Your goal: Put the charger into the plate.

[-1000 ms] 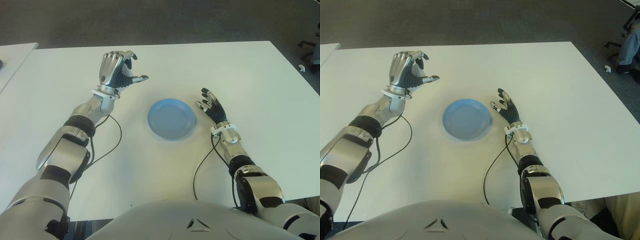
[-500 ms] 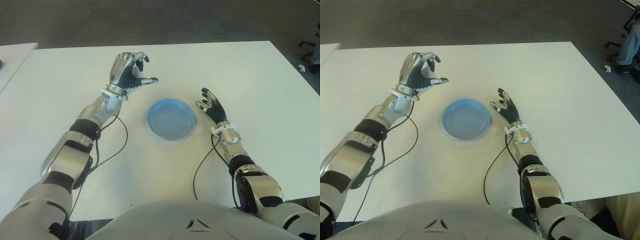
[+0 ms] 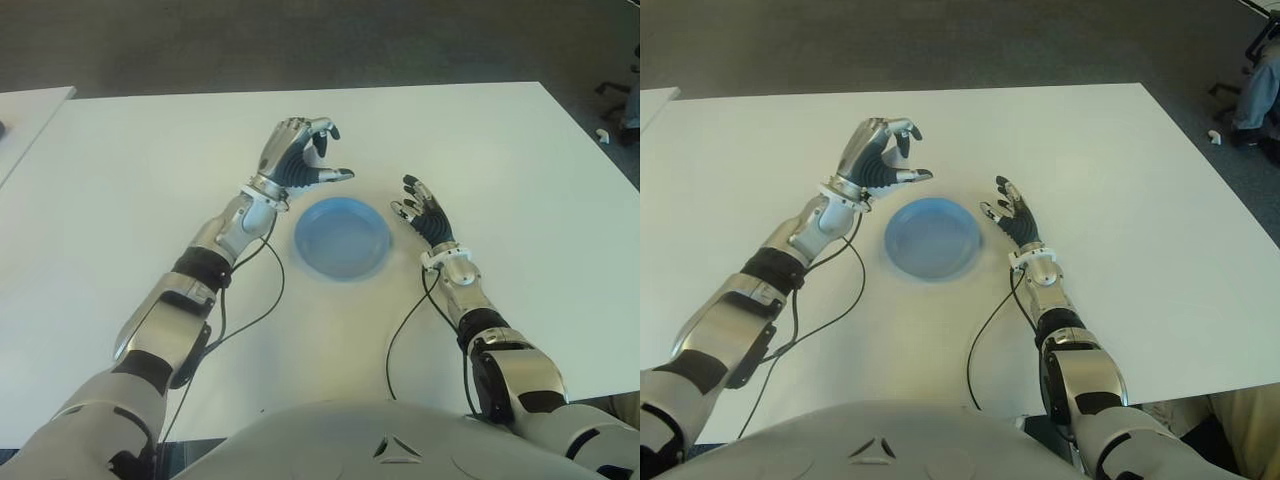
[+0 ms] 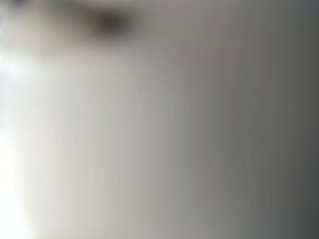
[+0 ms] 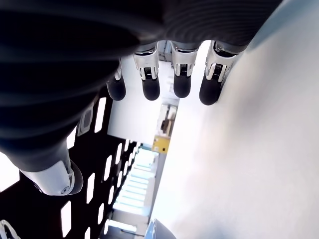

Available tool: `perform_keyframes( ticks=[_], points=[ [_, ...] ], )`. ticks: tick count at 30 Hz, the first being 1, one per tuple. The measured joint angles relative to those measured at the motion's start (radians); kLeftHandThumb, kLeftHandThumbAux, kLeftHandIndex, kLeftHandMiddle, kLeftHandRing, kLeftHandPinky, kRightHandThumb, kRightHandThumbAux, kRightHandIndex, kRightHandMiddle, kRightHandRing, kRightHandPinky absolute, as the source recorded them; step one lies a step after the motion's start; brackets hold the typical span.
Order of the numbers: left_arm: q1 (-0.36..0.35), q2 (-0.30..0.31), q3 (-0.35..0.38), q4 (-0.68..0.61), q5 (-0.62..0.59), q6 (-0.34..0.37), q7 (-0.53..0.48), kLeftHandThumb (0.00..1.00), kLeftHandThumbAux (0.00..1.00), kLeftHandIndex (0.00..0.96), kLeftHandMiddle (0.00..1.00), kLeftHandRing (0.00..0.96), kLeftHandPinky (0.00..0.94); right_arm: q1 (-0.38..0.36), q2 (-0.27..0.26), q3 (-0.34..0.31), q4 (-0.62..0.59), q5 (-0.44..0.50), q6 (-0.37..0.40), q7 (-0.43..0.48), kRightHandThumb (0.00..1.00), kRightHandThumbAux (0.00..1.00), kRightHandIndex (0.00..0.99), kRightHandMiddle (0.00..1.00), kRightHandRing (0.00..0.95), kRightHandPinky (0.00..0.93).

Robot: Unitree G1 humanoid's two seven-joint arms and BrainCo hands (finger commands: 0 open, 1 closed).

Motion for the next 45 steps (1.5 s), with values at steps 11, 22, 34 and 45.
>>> perform_keyframes(
  ticks=[11, 22, 34, 45],
  points=[
    [0.001, -0.063, -0.013, 0.004, 0.024, -0.003, -0.001, 0.751, 0.696, 0.442, 0.889, 0.877, 0.878, -0.013, 0.005, -0.010, 0.004, 0.017, 0.027, 0.000, 0.061, 0.580, 0.000, 0.056, 0.052, 0.056],
    [0.009, -0.143, -0.042, 0.001, 0.024, -0.009, -0.007, 0.751, 0.696, 0.442, 0.890, 0.875, 0.871, -0.015, 0.014, -0.010, 0.005, 0.018, 0.029, 0.000, 0.049, 0.521, 0.000, 0.057, 0.053, 0.064],
    [0.030, -0.168, -0.042, -0.001, 0.016, 0.013, -0.064, 0.750, 0.696, 0.443, 0.879, 0.869, 0.867, -0.015, 0.021, -0.016, 0.006, 0.031, 0.029, 0.002, 0.053, 0.517, 0.000, 0.040, 0.044, 0.077],
    [0.046, -0.162, -0.033, -0.026, -0.058, 0.024, -0.238, 0.706, 0.694, 0.428, 0.773, 0.760, 0.718, -0.015, 0.026, -0.020, 0.006, 0.038, 0.029, 0.009, 0.084, 0.572, 0.000, 0.037, 0.045, 0.076]
  ],
)
